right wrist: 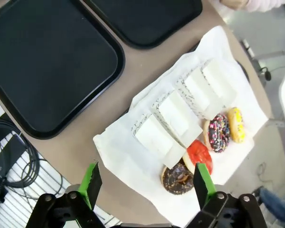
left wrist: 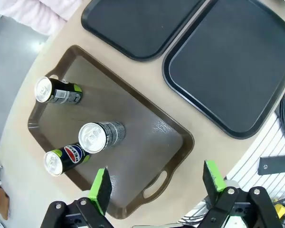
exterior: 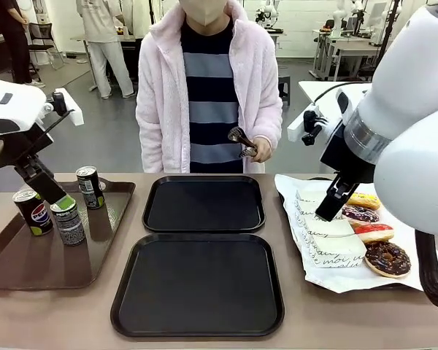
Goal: Set up donuts and drinks on trays.
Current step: Pick up one Pepsi coke and place it on the Flat Tray.
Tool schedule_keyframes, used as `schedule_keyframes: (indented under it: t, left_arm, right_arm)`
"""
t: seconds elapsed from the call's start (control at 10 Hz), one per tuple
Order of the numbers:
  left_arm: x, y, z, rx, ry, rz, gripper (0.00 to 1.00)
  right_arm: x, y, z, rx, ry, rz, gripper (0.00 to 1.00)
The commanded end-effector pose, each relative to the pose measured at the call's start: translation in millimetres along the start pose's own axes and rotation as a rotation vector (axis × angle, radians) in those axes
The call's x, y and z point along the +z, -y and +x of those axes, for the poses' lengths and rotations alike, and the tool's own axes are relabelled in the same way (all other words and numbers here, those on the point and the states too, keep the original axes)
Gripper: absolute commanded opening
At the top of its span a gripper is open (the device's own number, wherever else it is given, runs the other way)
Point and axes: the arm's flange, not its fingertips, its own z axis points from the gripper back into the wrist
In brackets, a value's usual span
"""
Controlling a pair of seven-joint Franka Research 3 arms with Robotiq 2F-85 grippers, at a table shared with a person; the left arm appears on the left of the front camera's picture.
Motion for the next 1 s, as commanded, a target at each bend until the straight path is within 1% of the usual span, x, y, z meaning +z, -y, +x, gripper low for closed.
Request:
schedule_keyframes:
  t: [0.0, 0.1, 0.2, 0.3, 0.4, 0.5, 0.6, 0.7, 0.8, 0.9]
  left_arm:
    - [7, 0, -1, -0.002, 0.017, 0.010, 1.00]
    - [4, -33, -3, 0.241, 0.128, -0.260, 1.00]
    - [5, -58, -15, 0.424, 0.210, -0.456, 1.00]
    - [6, -83, -20, 0.534, 0.249, -0.577, 1.00]
    - [5, -102, -34, 0.633, 0.310, -0.732, 1.00]
    - [3, -119, -42, 0.697, 0.324, -0.813, 1.00]
    - [-4, -141, -53, 0.758, 0.332, -0.901, 1.00]
    - [-10, -156, -68, 0.819, 0.349, -0.951, 1.00]
    - [-13, -175, -81, 0.874, 0.365, -0.965, 1.00]
    - [-18, -191, -98, 0.922, 0.374, -0.977, 1.00]
  right_arm:
    - [9, -4, 0, 0.019, 0.018, -0.016, 1.00]
    - [-10, 40, -18, -0.219, 0.174, 0.314, 1.00]
    - [-25, 79, -48, -0.449, 0.290, 0.491, 1.00]
    - [-32, 107, -73, -0.600, 0.401, 0.600, 1.00]
    - [-42, 135, -103, -0.726, 0.472, 0.728, 1.00]
    - [-53, 154, -125, -0.816, 0.513, 0.796, 1.00]
    - [-66, 174, -154, -0.899, 0.582, 0.899, 1.00]
    - [-72, 187, -178, -0.935, 0.635, 0.966, 1.00]
    - [-74, 196, -200, -0.969, 0.680, 1.003, 1.00]
    - [-68, 200, -219, -0.975, 0.695, 1.015, 1.00]
